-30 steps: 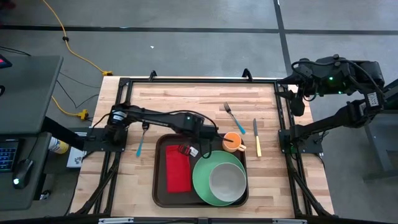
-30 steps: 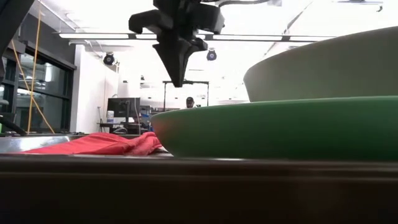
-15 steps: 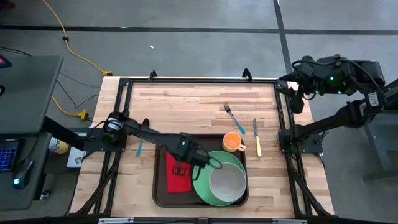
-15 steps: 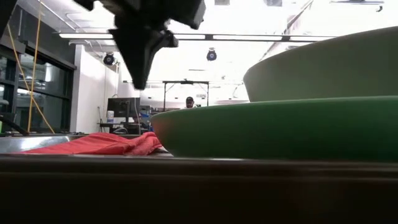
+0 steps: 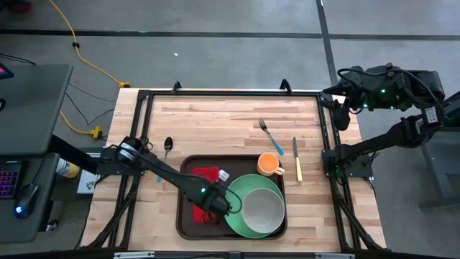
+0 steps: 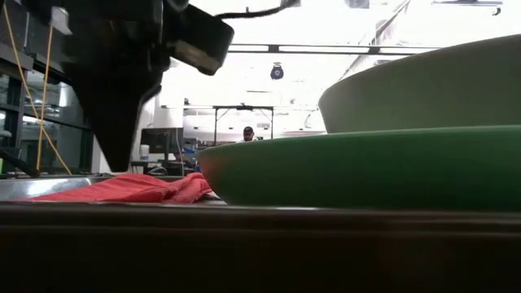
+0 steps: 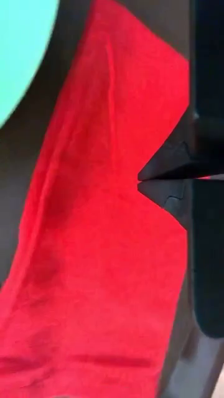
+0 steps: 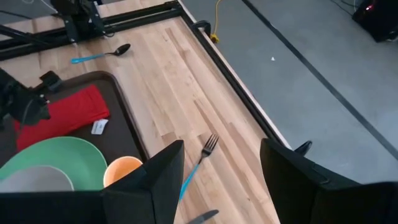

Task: Set up tray
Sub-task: Put the red table napkin on the brown serving tray to the left of the green plate

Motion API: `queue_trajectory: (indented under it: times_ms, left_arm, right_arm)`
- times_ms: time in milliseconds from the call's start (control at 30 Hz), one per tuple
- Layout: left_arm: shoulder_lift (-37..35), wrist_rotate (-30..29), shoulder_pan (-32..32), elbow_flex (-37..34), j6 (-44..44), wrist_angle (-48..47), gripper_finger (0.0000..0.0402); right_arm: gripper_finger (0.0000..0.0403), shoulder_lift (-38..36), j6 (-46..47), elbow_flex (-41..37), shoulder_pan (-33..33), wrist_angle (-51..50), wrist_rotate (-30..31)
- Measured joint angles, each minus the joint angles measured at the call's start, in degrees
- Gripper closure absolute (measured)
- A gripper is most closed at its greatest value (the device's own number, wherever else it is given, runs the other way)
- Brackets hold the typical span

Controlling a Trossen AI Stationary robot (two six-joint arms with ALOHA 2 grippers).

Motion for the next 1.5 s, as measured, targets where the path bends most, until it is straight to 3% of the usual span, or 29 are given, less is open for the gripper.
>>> queue_trajectory:
  times_ms: [133,300,567,700,933,1133,1333,1500]
  left_arm:
    - [0.0,-3.4,-2.8,0.0,-7.5,2.1,0.0393]
    - [0.0,-5.3,-4.7,0.0,-15.5,1.8,0.0376]
    - [2.5,-3.6,-5.4,0.1,-20.7,4.0,0.0390]
    - [3.7,-2.3,-5.8,0.1,-21.8,4.9,0.0374]
    - [4.8,0.4,-7.0,0.2,-23.4,6.0,0.0390]
    - [5.1,4.1,-8.5,0.3,-24.6,5.7,0.0370]
    - [5.3,7.1,-9.2,1.3,-24.9,1.6,0.0391]
    - [5.6,7.5,-9.0,4.3,-23.1,-6.9,0.0360]
  right_arm:
    - [0.0212,0.0,0.8,0.0,0.0,0.0,0.0]
    - [0.0212,0.0,2.2,0.0,0.0,0.0,-0.1]
    - [0.0212,0.0,1.9,0.0,0.0,0.0,-1.7]
    - [0.0212,-0.1,1.2,0.0,0.0,0.0,-2.7]
    - [0.0212,-0.2,-0.6,0.0,0.0,0.0,-3.7]
    - [0.0212,-0.2,-1.8,0.0,0.0,0.0,-3.6]
    - [0.0212,-0.2,-2.6,0.0,0.0,0.0,-3.6]
    - [0.0212,-0.1,-3.0,0.0,0.0,0.0,-3.4]
